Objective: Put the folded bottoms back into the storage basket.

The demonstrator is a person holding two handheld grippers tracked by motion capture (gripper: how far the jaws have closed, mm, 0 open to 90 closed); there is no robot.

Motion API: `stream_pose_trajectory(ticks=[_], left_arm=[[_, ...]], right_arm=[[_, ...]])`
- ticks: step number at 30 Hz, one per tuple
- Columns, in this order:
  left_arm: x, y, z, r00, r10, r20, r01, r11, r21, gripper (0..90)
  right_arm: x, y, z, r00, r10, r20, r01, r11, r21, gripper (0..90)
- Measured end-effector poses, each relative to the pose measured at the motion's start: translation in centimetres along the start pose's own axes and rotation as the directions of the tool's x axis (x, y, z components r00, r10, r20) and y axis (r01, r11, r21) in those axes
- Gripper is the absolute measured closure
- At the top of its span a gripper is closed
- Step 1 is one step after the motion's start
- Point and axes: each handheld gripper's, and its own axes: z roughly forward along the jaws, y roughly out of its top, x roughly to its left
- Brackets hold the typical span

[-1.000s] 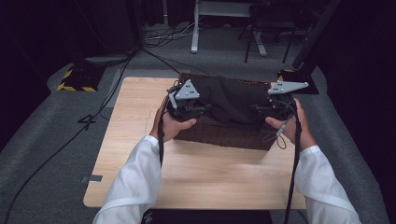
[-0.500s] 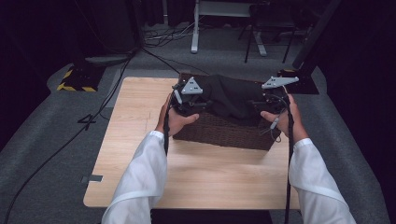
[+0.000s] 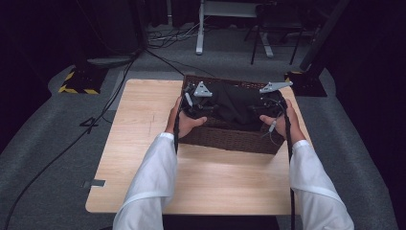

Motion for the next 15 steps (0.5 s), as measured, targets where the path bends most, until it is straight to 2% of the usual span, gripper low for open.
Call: stream_pose_trajectory(ticks=[8,15], left_arm=[[0.0,-0.6,1.8,0.9996,-0.022,-0.016,0.023,0.9984,0.053,69.4],[0.1,-0.6,2.6,0.9993,-0.018,-0.034,0.021,0.995,0.097,69.1]], right_arm=[[-0.3,-0.5,1.5,0.9998,0.002,0.018,-0.003,0.998,0.056,61.5],[-0.3,-0.6,2.5,0.9996,-0.003,0.029,0.0,0.995,0.101,61.3]])
